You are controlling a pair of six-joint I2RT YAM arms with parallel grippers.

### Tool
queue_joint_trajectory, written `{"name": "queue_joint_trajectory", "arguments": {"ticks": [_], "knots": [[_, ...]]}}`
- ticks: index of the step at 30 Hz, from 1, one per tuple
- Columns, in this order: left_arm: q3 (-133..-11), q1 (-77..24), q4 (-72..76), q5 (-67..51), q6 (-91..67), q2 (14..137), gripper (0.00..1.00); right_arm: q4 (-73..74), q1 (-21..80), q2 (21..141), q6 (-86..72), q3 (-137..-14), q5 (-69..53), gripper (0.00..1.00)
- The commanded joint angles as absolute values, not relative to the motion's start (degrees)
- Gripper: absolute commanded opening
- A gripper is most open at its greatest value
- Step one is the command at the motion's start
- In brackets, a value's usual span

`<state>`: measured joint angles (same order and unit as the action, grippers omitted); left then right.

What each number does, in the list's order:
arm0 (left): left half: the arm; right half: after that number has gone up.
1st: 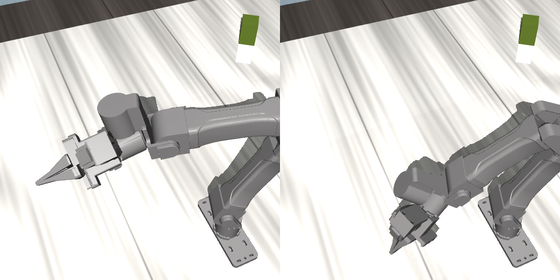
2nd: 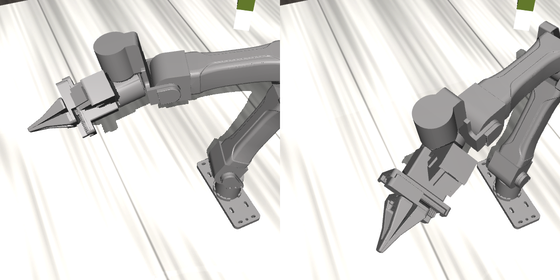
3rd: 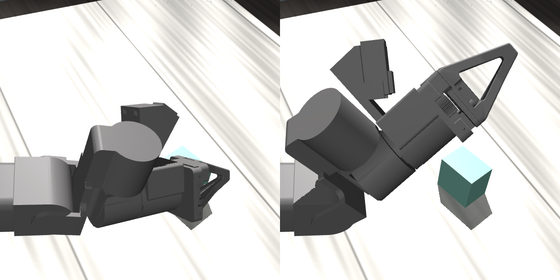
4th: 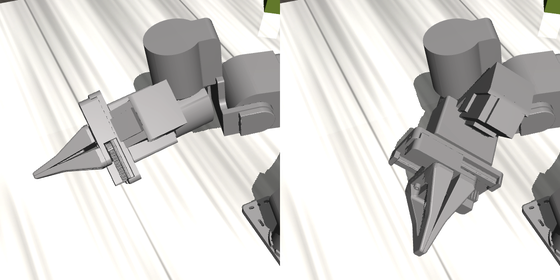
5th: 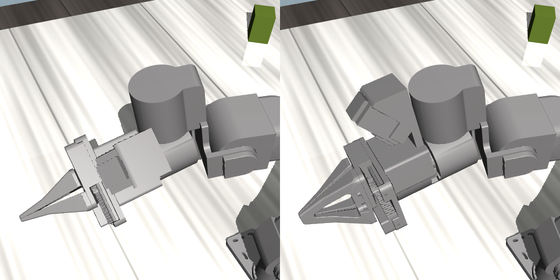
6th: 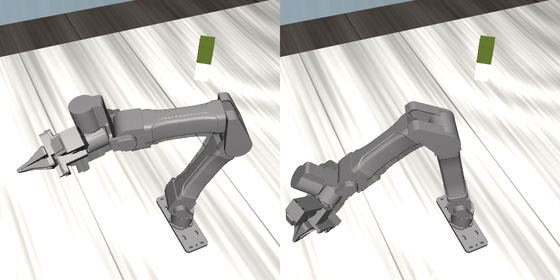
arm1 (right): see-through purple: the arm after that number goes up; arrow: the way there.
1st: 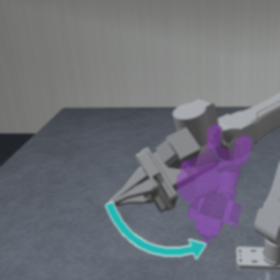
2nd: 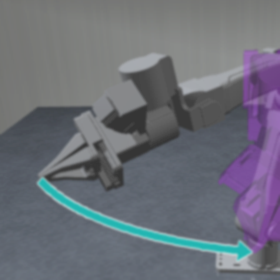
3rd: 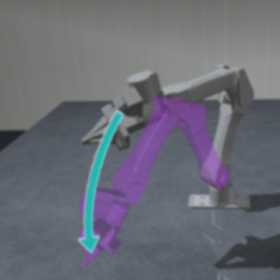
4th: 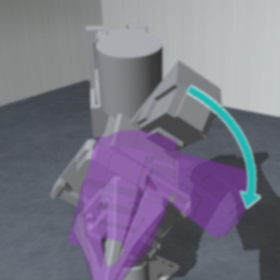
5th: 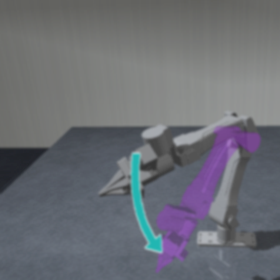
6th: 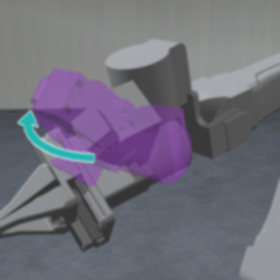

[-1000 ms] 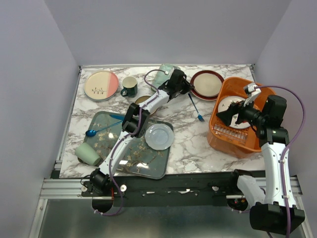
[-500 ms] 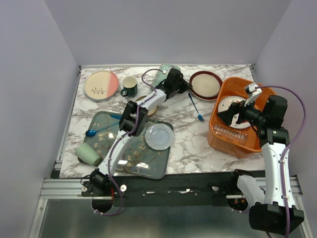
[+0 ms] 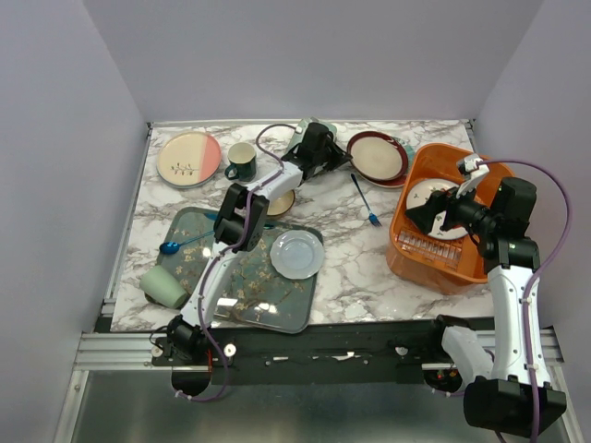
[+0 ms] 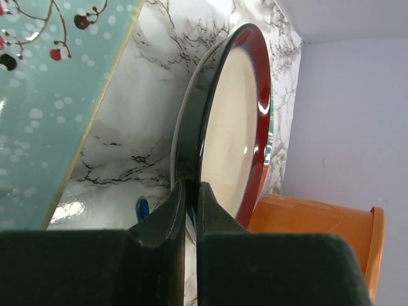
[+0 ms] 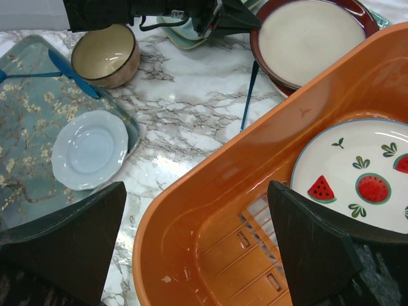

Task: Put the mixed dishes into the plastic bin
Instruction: Pick up the plate at the center of the board.

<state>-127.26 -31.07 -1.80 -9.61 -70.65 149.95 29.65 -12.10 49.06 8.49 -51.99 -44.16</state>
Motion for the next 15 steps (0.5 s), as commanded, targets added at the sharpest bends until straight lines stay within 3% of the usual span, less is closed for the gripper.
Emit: {"name": "queue_joint_trajectory", "arguments": {"ticks": [1, 14, 15], "knots": [[-125.51, -30.41, 7.56, -12.3, -70.58, 141.42, 0.0, 28.83, -12.48, 48.43, 8.09, -51.33, -43.5, 1.0], [-118.48, -30.32, 10.99, -13.27, -71.28, 140.18, 0.0, 28.74, -12.74, 48.25, 8.09, -51.15, -43.68, 1.0], [-118.56, -30.41, 10.73, -13.27, -71.11, 140.36, 0.06, 28.74, -12.74, 48.25, 8.09, -51.15, -43.68, 1.0]]}}
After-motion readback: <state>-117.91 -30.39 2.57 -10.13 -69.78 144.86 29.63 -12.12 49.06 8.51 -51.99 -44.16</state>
